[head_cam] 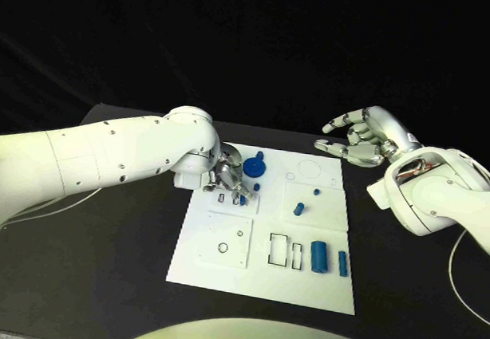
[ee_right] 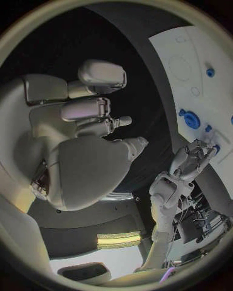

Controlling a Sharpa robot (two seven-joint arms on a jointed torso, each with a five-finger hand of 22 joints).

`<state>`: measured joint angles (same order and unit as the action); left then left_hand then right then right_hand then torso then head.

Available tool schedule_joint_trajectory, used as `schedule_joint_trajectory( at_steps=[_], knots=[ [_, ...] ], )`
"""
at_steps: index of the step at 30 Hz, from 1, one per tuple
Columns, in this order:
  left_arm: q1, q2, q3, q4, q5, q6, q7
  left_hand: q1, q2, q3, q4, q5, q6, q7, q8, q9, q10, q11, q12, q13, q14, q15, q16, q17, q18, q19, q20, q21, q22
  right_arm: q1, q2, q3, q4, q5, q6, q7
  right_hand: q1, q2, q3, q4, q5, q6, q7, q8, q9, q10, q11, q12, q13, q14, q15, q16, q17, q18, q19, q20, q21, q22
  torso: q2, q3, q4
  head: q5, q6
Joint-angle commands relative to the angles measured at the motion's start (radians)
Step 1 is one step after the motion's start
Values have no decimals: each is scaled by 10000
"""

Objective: Assemble the parts on the task board

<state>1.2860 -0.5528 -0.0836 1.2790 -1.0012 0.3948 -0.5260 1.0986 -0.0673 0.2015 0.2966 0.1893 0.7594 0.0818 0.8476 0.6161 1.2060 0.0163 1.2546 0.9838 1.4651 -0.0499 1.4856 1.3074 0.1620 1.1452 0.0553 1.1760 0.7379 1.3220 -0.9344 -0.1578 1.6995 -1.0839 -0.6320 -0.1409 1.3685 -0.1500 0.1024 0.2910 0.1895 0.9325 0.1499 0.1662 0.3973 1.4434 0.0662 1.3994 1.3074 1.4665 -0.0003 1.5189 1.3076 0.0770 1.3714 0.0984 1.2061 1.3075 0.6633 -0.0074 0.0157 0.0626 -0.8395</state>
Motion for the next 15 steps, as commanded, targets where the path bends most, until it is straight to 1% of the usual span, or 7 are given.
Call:
schedule_joint_trajectory(
  at_steps=[1, 3, 8, 12, 13, 15],
  knots=[
    [-15, 35, -3, -5, 167, 216, 32, -4, 91, 41, -39, 45, -77, 25, -63, 12, -76, -24, -43, -8, 293, 46, -58, 553, -81, -73, 27, -65, -9, -13, 22, -1, -11, -31, -10, 31, -60, 12, -20, -2, 49, -71, -23, 57, 15, -60, -20, -52, 899, 617, -72, -69, 746, 104, -20, 8, -34, 133, -2, 4, 5, 7, 19],
    [-24, 40, -8, -11, 182, 217, 34, -4, 91, 41, -39, 45, -77, 25, -63, 12, -76, -24, -43, -8, 293, 46, -58, 553, -81, -73, 27, -65, -9, -18, 35, -2, -21, -28, -6, 25, -60, 12, -20, -2, 49, -71, -23, 57, 15, -60, -20, -52, 899, 617, -72, -69, 746, 104, -20, 8, -34, 133, 1, 4, -3, 17, 39],
    [-33, 49, -15, 0, 237, 181, 42, 53, 134, 69, -43, 56, -85, 31, -71, 23, -87, -20, -42, -11, 292, 52, -56, 554, -79, -87, 34, -68, -18, -28, 51, -4, -32, -25, 4, 12, -60, 12, -20, -2, 49, -71, -23, 57, 15, -60, -20, -52, 899, 617, -72, -69, 746, 104, -20, 8, -34, 133, 13, -2, -7, 15, 42],
    [-36, 57, -19, 1, 326, 91, 54, 261, 301, 192, -50, 81, -95, 37, -93, 60, -115, -12, -38, -31, 288, 61, -52, 552, -75, -113, 51, -62, -21, -32, 59, -6, -41, -25, 10, 4, -60, 12, -20, -2, 49, -71, -23, 57, 15, -60, -20, -52, 899, 617, -72, -69, 746, 104, -20, 8, -34, 133, 15, -2, -8, 25, 48],
    [-36, 59, -19, 0, 379, 35, 63, 592, 439, 387, -80, 93, -114, 22, -115, 93, -137, -24, -38, -53, 288, 52, -46, 552, -73, -120, 56, -44, -5, -33, 62, -6, -43, -24, 13, 1, -60, 12, -20, -2, 49, -71, -23, 57, 15, -60, -20, -52, 899, 617, -72, -69, 746, 104, -20, 8, -34, 133, 16, -1, -6, 25, 41],
    [-37, 57, -20, -1, 463, -39, 76, 926, 508, 599, -105, 102, -135, 8, -135, 123, -167, -37, -50, -88, 287, 41, -42, 551, -73, -124, 53, -26, 13, -34, 67, -7, -46, -22, 17, -1, -60, 12, -20, -2, 49, -71, -23, 57, 15, -60, -20, -52, 899, 617, -72, -69, 746, 104, -20, 8, -34, 133, 21, -3, -4, 26, 45]
  ],
)
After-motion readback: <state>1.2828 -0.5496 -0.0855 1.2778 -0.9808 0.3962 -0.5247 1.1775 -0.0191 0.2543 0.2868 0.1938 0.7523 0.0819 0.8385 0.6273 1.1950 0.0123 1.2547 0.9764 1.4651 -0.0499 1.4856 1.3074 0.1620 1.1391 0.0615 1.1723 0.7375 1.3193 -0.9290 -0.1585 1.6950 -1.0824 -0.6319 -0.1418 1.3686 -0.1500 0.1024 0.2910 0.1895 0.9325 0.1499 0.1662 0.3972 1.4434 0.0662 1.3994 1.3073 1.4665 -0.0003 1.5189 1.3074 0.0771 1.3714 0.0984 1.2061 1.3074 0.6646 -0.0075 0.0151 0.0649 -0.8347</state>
